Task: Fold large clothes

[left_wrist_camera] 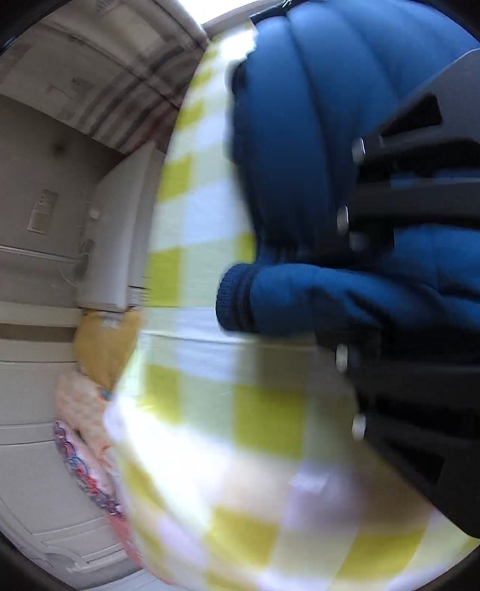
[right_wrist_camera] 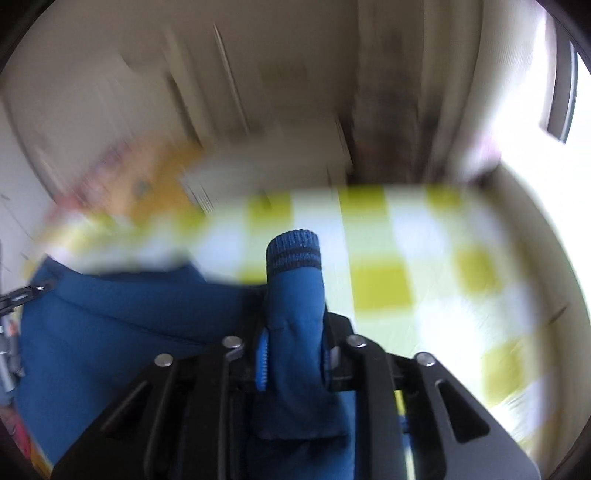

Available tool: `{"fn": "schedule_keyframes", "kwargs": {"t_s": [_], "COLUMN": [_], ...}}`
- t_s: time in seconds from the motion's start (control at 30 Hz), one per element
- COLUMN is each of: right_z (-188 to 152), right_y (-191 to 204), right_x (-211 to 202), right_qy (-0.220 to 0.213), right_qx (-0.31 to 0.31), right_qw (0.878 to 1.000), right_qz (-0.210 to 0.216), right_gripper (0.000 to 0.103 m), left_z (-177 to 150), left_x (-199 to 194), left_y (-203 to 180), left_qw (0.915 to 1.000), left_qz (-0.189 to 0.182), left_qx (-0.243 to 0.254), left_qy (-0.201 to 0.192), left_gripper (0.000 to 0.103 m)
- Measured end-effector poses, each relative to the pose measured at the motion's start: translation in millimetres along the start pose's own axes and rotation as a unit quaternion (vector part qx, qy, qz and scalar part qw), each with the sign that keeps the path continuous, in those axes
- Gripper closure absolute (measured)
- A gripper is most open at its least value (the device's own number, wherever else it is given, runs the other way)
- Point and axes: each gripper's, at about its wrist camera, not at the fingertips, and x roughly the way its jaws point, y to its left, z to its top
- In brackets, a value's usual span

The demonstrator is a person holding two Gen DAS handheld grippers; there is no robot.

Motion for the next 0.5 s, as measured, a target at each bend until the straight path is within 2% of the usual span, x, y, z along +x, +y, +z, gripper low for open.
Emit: {"fn": "schedule_keyframes", "kwargs": {"t_s": [0.1,0.17,0.2,0.27,0.3,0.4,0.47,0.5], "right_z": [-5.2,-5.4,-5.8,-8.2,-7.7,-17.5,-35.7,-53.6], "right_y": [-7.4,-16.0,-23.0,-30.1,-34.2,-43.8,-48.8,-53.5], "right_x": [0.4,2.1,3.8,3.0,-2.1,-49.0,-97.8,-128.2], "right_qy": [-0.016,-0.011,-0.008,-0.006,-0.005,-0.025,-0.062,-0.087], "right_qx": [0.017,0.034,0.052,0.075,0.086,0.089,0.062,0.041], "right_qw": [1.000,0.999,0.999,0.997,0.996,0.992,0.990,0.988], "right_qz": [0.001,-0.001,-0.001,0.022,0.037,0.084,0.114,0.118], "right_gripper": [0.053,0.039,0.029,0.028,0.028,0.028,0.023,0.018], "left_z": [-6.1,-7.0,-6.6,-7.5,-9.5,-26.7,-50.5,-63.1], "left_x": [-6.1,-4.5,-4.8,-9.8,-20.5,-73.0,-112.7,-128.3], "left_y": [9.3,17.0,22.1,31.7,40.3,67.0,81.8,85.0], "left_qw": [0.9996,0.9990,0.9982,0.9957,0.9926,0.9810,0.9757,0.9747], "left_qz": [-0.004,0.004,0.003,-0.024,-0.047,-0.097,-0.133,-0.140], "left_qx": [-0.020,-0.040,-0.055,-0.083,-0.099,-0.126,-0.108,-0.096], "left_qy": [-0.020,-0.021,-0.023,-0.033,-0.051,-0.112,-0.137,-0.145], "left_gripper": [0.057,0.037,0.033,0.032,0.032,0.030,0.007,0.007]}}
